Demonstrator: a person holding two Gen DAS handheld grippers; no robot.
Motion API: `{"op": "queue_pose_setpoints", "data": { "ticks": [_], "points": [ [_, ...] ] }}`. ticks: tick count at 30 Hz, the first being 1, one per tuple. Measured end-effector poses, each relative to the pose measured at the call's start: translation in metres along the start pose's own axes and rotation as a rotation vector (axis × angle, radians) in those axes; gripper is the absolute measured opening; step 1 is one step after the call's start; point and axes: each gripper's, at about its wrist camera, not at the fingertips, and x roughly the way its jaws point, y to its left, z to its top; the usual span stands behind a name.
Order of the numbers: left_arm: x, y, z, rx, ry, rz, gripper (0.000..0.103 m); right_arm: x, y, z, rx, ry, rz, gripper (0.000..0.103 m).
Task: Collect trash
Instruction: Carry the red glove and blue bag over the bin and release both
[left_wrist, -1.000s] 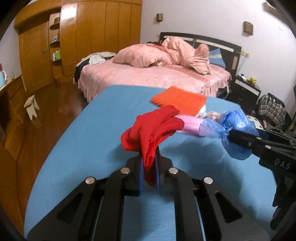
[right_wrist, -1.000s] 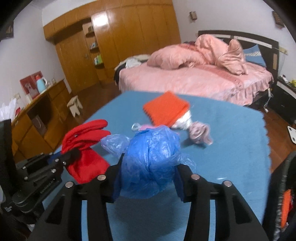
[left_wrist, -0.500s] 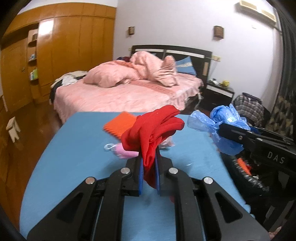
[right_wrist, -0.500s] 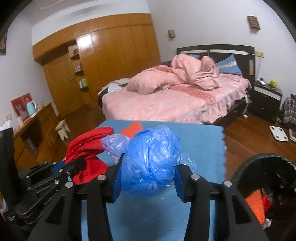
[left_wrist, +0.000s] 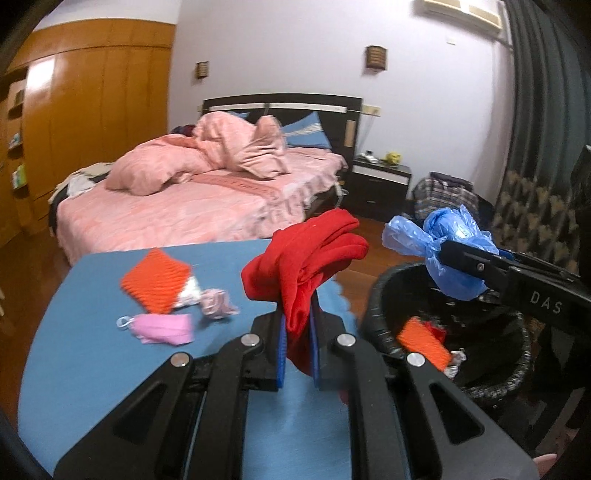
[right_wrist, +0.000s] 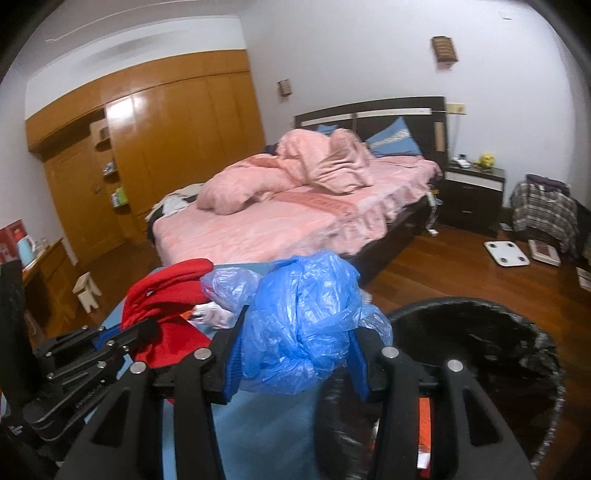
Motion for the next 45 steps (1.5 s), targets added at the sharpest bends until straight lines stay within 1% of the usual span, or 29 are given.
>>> {"op": "queue_pose_setpoints", "data": {
  "ticks": [9, 13, 18, 24, 26, 27, 28, 29, 30, 31, 32, 33, 34, 35, 37, 40, 42, 45],
  "points": [
    [0.028, -0.064, 0.009, 0.066, 0.005, -0.115, 0.009, -0.026, -0.072, -0.007, 0.056, -0.012, -0.131, 0.046],
    [0.047, -0.098, 0.013, 0.097, 0.010, -0.169, 0.009, -0.038, -0.106, -0.013, 0.085, -0.015, -0.189, 0.046],
    [0.072, -0.130, 0.007, 0.114, 0.043, -0.221, 0.009, -0.048, -0.142, -0.022, 0.122, -0.004, -0.251, 0.047],
    [0.099, -0.159, -0.002, 0.140, 0.092, -0.275, 0.011, -0.052, -0.166, -0.029, 0.151, 0.015, -0.295, 0.048],
    [0.104, -0.164, -0.004, 0.141, 0.112, -0.299, 0.017, -0.050, -0.173, -0.033, 0.159, 0.027, -0.309, 0.052],
    [0.107, -0.166, -0.007, 0.141, 0.124, -0.308, 0.022, -0.049, -0.176, -0.034, 0.161, 0.030, -0.314, 0.056],
    [0.108, -0.166, -0.009, 0.142, 0.134, -0.311, 0.032, -0.049, -0.178, -0.036, 0.166, 0.037, -0.322, 0.062],
    [0.109, -0.165, -0.010, 0.138, 0.137, -0.319, 0.036, -0.048, -0.180, -0.037, 0.169, 0.042, -0.326, 0.065],
    [0.108, -0.163, -0.012, 0.134, 0.138, -0.322, 0.043, -0.048, -0.182, -0.039, 0.173, 0.045, -0.337, 0.072],
    [0.108, -0.162, -0.012, 0.133, 0.140, -0.320, 0.046, -0.049, -0.182, -0.040, 0.174, 0.044, -0.343, 0.077],
    [0.107, -0.159, -0.014, 0.127, 0.142, -0.321, 0.047, -0.049, -0.182, -0.042, 0.175, 0.043, -0.346, 0.078],
    [0.106, -0.157, -0.014, 0.122, 0.144, -0.319, 0.052, -0.050, -0.183, -0.043, 0.178, 0.042, -0.347, 0.082],
    [0.104, -0.153, -0.015, 0.114, 0.142, -0.314, 0.057, -0.049, -0.183, -0.042, 0.179, 0.041, -0.348, 0.088],
    [0.101, -0.149, -0.015, 0.108, 0.138, -0.310, 0.058, -0.050, -0.181, -0.042, 0.177, 0.037, -0.351, 0.090],
    [0.096, -0.137, -0.016, 0.097, 0.127, -0.285, 0.067, -0.050, -0.178, -0.041, 0.170, 0.027, -0.350, 0.097],
    [0.088, -0.123, -0.014, 0.082, 0.105, -0.243, 0.076, -0.050, -0.172, -0.039, 0.166, 0.023, -0.335, 0.097],
    [0.081, -0.109, -0.013, 0.069, 0.089, -0.210, 0.080, -0.049, -0.165, -0.039, 0.164, 0.021, -0.319, 0.097],
    [0.070, -0.083, -0.011, 0.038, 0.066, -0.152, 0.083, -0.044, -0.151, -0.036, 0.152, 0.021, -0.295, 0.097]
  ]
}}
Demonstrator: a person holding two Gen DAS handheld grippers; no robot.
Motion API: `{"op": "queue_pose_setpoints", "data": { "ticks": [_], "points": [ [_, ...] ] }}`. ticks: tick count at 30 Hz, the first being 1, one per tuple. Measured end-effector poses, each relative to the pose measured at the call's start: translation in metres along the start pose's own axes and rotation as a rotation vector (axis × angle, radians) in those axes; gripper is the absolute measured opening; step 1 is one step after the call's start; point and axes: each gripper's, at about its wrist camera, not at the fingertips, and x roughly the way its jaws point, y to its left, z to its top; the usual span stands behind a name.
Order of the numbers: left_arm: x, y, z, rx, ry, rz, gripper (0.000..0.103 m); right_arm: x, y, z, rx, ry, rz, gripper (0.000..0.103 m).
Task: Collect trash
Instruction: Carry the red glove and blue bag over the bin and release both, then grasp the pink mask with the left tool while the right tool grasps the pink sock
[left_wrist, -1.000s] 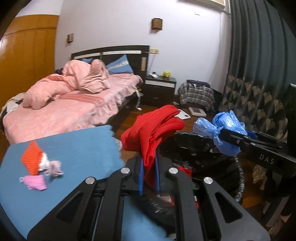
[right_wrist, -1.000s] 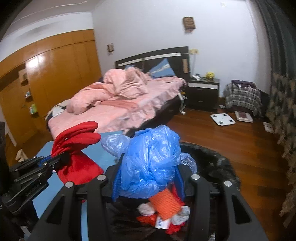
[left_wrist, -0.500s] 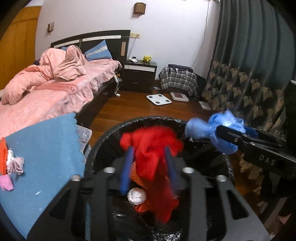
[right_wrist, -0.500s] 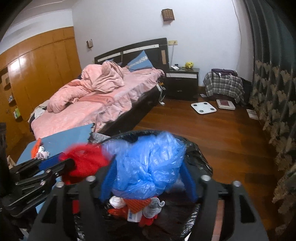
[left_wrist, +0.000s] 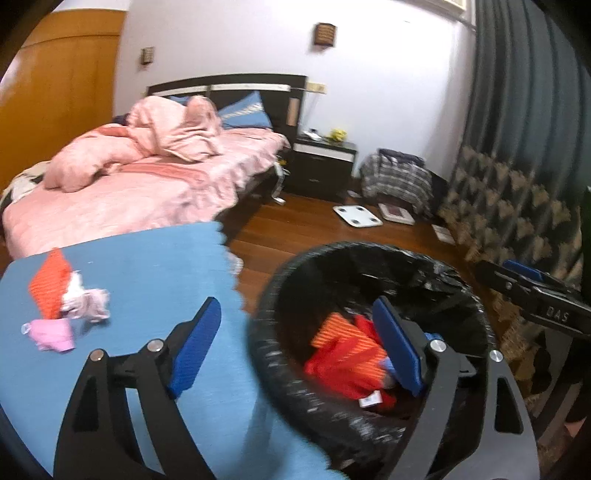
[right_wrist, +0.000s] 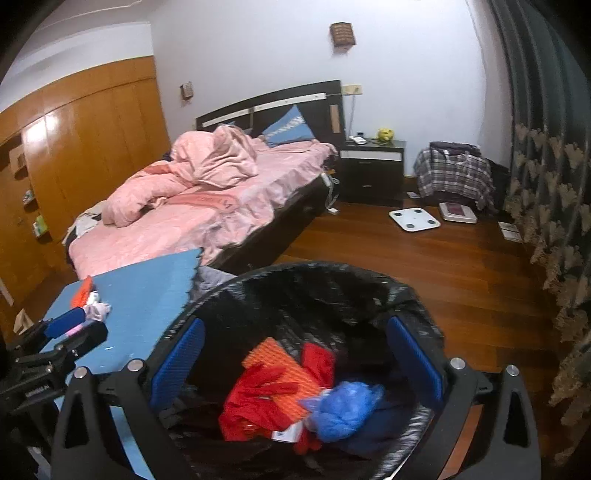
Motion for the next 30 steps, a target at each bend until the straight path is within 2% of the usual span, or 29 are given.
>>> {"op": "queue_pose_setpoints", "data": {
  "ticks": [7, 19, 24, 30],
  "points": [
    [-0.027, 0.043, -0.004, -0.043, -0.028, 0.132, 0.085, 0.007, 0.048, -0.003, -0.053, 0.009, 0.075, 0.097],
    [-0.056, 0.129, -0.025, -0.121, -0.027, 0.327, 0.085, 0.038, 0.138, -0.006, -0.126, 0.024, 0.200, 0.097],
    [-0.055, 0.171, -0.029, -0.164, -0.011, 0.398, 0.085, 0.060, 0.182, -0.007, -0.155, 0.035, 0.248, 0.097],
    [-0.036, 0.212, -0.030, -0.193, 0.039, 0.440, 0.085, 0.090, 0.226, -0.011, -0.188, 0.071, 0.279, 0.097]
  ]
}}
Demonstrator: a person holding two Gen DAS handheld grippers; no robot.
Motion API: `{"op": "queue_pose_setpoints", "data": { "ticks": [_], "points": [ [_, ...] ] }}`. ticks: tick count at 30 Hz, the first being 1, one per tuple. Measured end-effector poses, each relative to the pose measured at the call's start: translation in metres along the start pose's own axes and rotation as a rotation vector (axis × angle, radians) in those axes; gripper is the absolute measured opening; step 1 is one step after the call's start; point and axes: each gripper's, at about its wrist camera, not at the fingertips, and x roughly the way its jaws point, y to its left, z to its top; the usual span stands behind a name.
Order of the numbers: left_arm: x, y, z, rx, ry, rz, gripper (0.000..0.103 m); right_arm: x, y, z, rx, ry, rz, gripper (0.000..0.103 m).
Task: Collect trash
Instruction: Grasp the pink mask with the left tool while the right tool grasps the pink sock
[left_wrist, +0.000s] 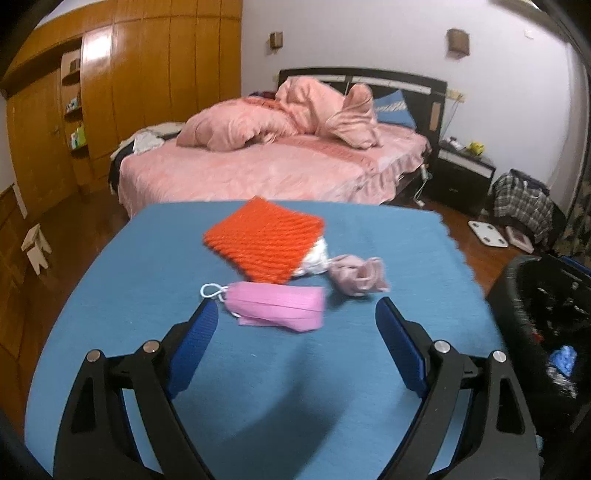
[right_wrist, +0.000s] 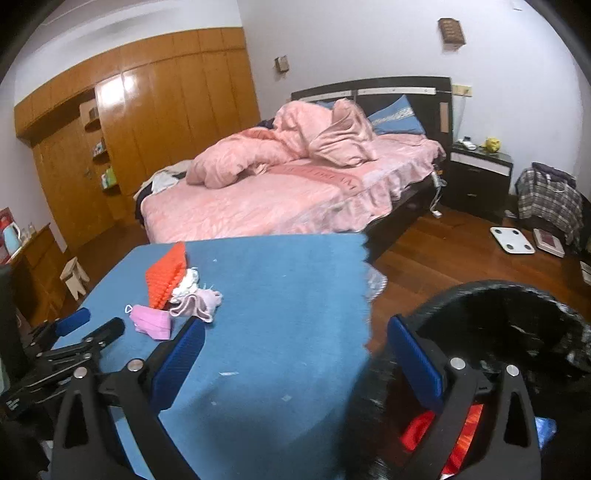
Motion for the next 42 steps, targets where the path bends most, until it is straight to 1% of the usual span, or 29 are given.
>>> {"op": "queue_pose_setpoints", "data": {
  "ticks": [5, 9, 15, 17, 20, 24, 25, 26, 28, 30, 31, 33, 36, 38, 42],
  "points": [
    [0.034, 0.017, 0.007, -0.036, 0.042, 0.008, 0.085, 0.026, 0.017, 0.001, -0.029, 0.032, 0.006, 0.097],
    [0.050, 0.020, 0.009, -0.038, 0.067, 0.007, 0.084, 0.042, 0.024, 0.002, -0.048, 0.045, 0.006, 0.097],
    [0.076, 0.025, 0.002, -0.060, 0.143, 0.017, 0.084, 0.066, 0.026, -0.001, -0.054, 0.080, 0.000, 0.097],
    [0.084, 0.029, -0.001, -0.073, 0.176, 0.011, 0.081, 0.071, 0.026, -0.003, -0.054, 0.090, -0.002, 0.097],
    [0.091, 0.031, -0.003, -0.080, 0.212, -0.010, 0.073, 0.078, 0.028, -0.005, -0.055, 0.104, -0.002, 0.097],
    [0.092, 0.030, -0.006, -0.071, 0.215, -0.031, 0.056, 0.085, 0.033, -0.006, -0.058, 0.115, 0.004, 0.097],
    [0.091, 0.030, -0.006, -0.068, 0.209, -0.043, 0.047, 0.087, 0.034, -0.007, -0.059, 0.117, 0.007, 0.097],
    [0.090, 0.029, -0.006, -0.067, 0.206, -0.053, 0.042, 0.088, 0.035, -0.007, -0.059, 0.118, 0.008, 0.097],
    [0.088, 0.027, -0.006, -0.055, 0.199, -0.084, 0.018, 0.089, 0.038, -0.006, -0.060, 0.120, 0.013, 0.097],
    [0.087, 0.022, -0.006, -0.042, 0.195, -0.092, 0.011, 0.091, 0.042, -0.006, -0.061, 0.121, 0.019, 0.097],
    [0.085, 0.021, -0.006, -0.036, 0.188, -0.099, 0.009, 0.092, 0.043, -0.006, -0.061, 0.122, 0.022, 0.097],
    [0.080, 0.021, -0.006, -0.039, 0.166, -0.106, 0.007, 0.094, 0.048, -0.006, -0.064, 0.124, 0.028, 0.097],
    [0.069, 0.029, -0.005, -0.081, 0.134, -0.109, 0.007, 0.097, 0.054, -0.005, -0.062, 0.126, 0.040, 0.097],
    [0.059, 0.035, -0.009, -0.091, 0.118, -0.092, 0.007, 0.100, 0.059, -0.004, -0.058, 0.123, 0.052, 0.097],
    [0.047, 0.046, -0.014, -0.093, 0.098, -0.028, 0.007, 0.108, 0.072, -0.002, -0.069, 0.130, 0.071, 0.097]
  ]
}}
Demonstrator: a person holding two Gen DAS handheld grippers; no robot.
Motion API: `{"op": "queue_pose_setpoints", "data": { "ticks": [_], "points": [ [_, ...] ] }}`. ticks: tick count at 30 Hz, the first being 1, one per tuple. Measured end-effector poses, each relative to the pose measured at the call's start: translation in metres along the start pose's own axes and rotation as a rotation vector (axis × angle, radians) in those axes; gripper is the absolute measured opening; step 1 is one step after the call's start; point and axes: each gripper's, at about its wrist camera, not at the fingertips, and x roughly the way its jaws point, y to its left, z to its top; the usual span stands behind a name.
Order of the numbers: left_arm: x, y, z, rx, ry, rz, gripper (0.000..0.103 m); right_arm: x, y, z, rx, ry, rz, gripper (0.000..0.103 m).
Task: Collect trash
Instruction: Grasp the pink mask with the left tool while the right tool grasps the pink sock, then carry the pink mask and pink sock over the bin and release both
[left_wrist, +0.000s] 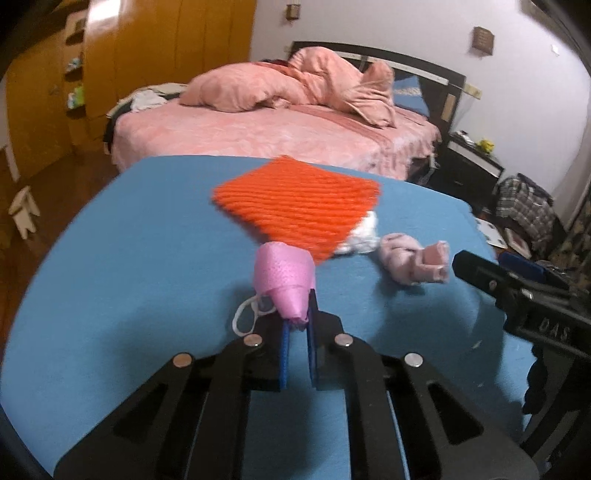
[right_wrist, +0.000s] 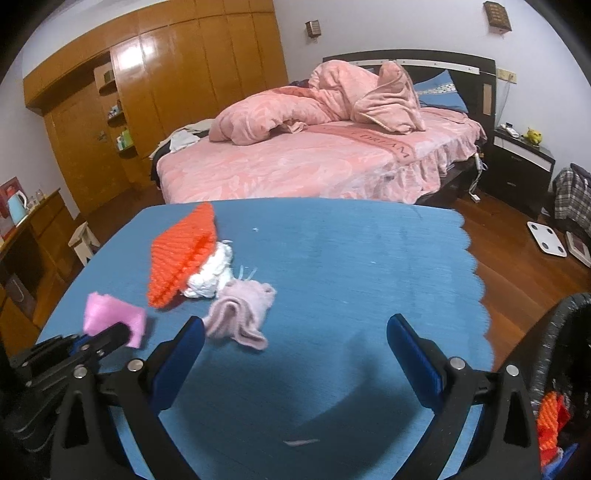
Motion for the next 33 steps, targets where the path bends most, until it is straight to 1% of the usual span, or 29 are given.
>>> {"op": "queue_pose_setpoints", "data": {
  "ticks": [5, 8, 11, 13, 14, 15, 16, 25, 28, 33],
  "points": [
    [0.000, 0.011, 0.001, -0.014, 0.009, 0.032, 0.007, 0.013, 0.019, 0.003, -0.027, 0.009, 0.017, 0.097],
    [0.003, 0.013, 0.000, -0.023, 0.015, 0.041, 0.007, 0.024, 0.027, 0.004, -0.047, 0.027, 0.006, 0.090],
    [0.003, 0.015, 0.000, -0.031, 0.019, 0.043, 0.007, 0.035, 0.029, 0.003, -0.052, 0.061, 0.011, 0.075],
    [0.004, 0.017, 0.000, -0.042, 0.025, 0.042, 0.007, 0.040, 0.030, 0.001, -0.057, 0.087, 0.038, 0.050],
    [0.005, 0.018, -0.001, -0.047, 0.029, 0.043, 0.007, 0.040, 0.030, -0.001, -0.058, 0.093, 0.047, 0.045],
    [0.006, 0.019, -0.001, -0.051, 0.033, 0.043, 0.007, 0.040, 0.030, -0.001, -0.060, 0.096, 0.056, 0.037],
    [0.006, 0.020, -0.001, -0.054, 0.036, 0.042, 0.007, 0.039, 0.030, -0.002, -0.063, 0.098, 0.063, 0.031],
    [0.002, 0.020, -0.002, -0.042, 0.019, 0.040, 0.007, 0.015, 0.028, -0.005, -0.045, 0.061, 0.083, 0.031],
    [-0.003, 0.014, -0.002, -0.025, 0.002, 0.043, 0.007, 0.005, 0.024, -0.005, -0.032, 0.048, 0.087, 0.031],
    [-0.016, 0.004, -0.001, -0.014, -0.016, 0.029, 0.007, -0.012, 0.017, -0.001, -0.020, 0.021, 0.088, 0.031]
  ]
}}
